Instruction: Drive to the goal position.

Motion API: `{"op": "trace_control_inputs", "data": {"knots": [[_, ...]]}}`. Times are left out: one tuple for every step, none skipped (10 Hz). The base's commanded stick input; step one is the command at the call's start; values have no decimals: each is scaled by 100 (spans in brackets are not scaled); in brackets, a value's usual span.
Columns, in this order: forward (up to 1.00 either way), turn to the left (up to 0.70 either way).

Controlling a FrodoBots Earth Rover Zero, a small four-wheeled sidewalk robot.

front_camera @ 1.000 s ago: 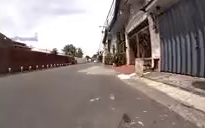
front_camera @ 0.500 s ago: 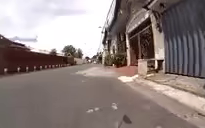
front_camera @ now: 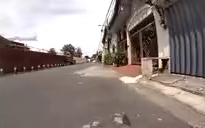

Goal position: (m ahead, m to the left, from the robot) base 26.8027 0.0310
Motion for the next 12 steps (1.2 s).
{"op": "trace_control_inputs", "data": {"knots": [[70, 0], [70, 0], [70, 0], [70, 0], [70, 0], [70, 0], [70, 0], [70, 0], [70, 0], [70, 0], [70, 0], [70, 0]]}}
